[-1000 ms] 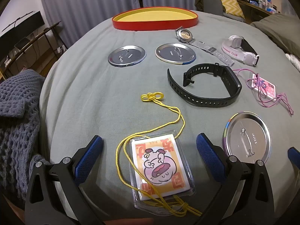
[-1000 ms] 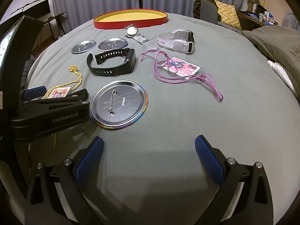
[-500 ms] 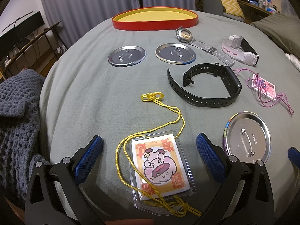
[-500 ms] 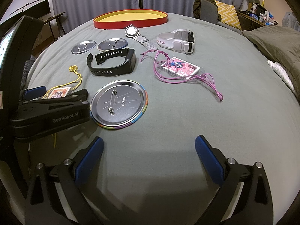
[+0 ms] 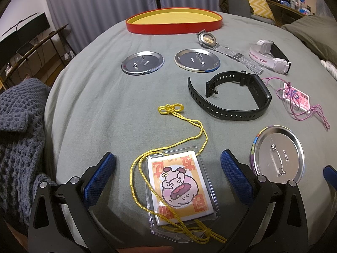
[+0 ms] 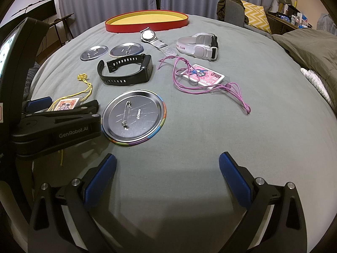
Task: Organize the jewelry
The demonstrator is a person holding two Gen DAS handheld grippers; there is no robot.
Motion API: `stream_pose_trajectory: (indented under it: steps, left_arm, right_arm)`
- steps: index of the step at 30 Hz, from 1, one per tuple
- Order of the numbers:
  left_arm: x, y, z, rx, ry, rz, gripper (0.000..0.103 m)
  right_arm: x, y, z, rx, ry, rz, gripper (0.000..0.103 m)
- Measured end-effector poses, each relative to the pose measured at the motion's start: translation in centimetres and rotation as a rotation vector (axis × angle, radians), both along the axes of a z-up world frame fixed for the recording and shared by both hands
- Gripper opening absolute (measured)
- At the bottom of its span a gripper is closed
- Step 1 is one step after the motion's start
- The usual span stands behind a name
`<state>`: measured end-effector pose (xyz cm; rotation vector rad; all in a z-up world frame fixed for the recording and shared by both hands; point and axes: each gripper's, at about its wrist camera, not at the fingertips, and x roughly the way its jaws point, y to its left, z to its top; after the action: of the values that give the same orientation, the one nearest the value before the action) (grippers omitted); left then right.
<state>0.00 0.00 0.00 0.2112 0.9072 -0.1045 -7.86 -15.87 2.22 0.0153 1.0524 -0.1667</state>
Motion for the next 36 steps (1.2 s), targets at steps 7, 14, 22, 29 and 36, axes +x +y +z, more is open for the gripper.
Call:
stream_pose_trajectory:
  steps: [7, 14, 22, 29, 36]
  left_arm:
    - [-0.01, -0.02, 0.0, 0.001, -0.001, 0.0, 0.098]
    - [0.01, 0.01, -0.01, 0.0, 0.0, 0.0, 0.098]
    - [0.0, 0.01, 0.0, 0.0, 0.0, 0.0, 0.098]
    - [0.0, 0.01, 0.0, -0.006, 0.002, 0.0, 0.098]
    - [0.1, 0.05, -0.14, -0.009, 0.003, 0.0, 0.098]
  right_arm:
    - [0.0, 0.01, 0.01, 0.0, 0.0, 0.0, 0.094]
    - [0.01, 0.02, 0.03, 0.0, 0.0, 0.0, 0.094]
    - [0.02, 0.03, 0.03, 0.0, 0.0, 0.0, 0.094]
    - [0.0, 0.02, 0.03, 0.0, 0.0, 0.0, 0.094]
    - [0.0, 0.02, 0.03, 0.0, 0.0, 0.0, 0.094]
